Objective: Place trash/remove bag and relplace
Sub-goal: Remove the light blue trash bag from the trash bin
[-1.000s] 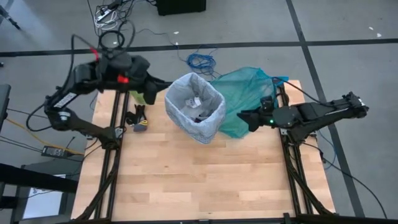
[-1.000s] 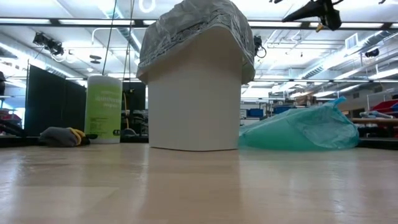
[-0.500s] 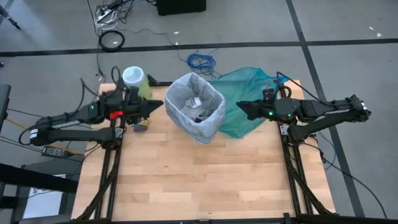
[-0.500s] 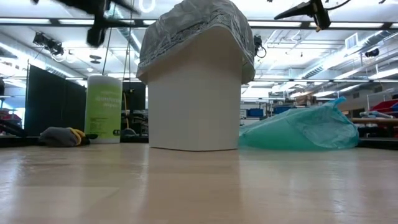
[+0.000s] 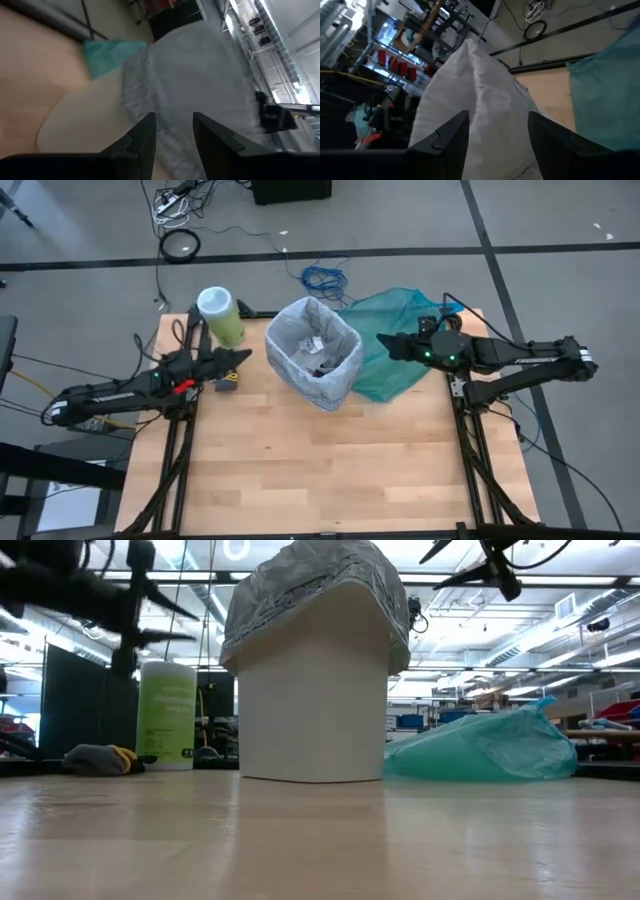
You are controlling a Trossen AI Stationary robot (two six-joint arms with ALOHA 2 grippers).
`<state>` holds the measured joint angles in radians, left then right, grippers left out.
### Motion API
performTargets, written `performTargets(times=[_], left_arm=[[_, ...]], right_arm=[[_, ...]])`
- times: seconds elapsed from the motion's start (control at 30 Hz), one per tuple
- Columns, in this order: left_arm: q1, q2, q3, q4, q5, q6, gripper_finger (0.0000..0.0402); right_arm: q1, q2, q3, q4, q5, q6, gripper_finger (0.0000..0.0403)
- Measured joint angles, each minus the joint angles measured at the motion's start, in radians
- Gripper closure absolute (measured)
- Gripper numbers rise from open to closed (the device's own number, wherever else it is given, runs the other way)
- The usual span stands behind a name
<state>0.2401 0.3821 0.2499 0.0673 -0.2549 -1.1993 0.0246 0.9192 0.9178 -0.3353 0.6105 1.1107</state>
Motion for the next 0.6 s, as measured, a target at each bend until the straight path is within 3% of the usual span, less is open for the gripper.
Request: performTargets(times=[0.3, 0.47, 0.6], left_arm=[[0.0, 0.007, -0.204, 0.324, 0.024, -0.137, 0.0265], [0.0, 0.012, -0.241, 0.316, 0.069, -0.167, 0.0264], [0.0, 0.024, -0.241, 0.336, 0.039, -0.152, 0.0263]], right_arm=[[-0.033, 0.031, 0.0, 0.014, -0.032, 0.024, 0.0211], [-0.053, 0.047, 0.0, 0.03, -0.037, 0.024, 0.0211], [-0.065, 0.057, 0.0, 0.029, -0.062, 0.021, 0.0211]])
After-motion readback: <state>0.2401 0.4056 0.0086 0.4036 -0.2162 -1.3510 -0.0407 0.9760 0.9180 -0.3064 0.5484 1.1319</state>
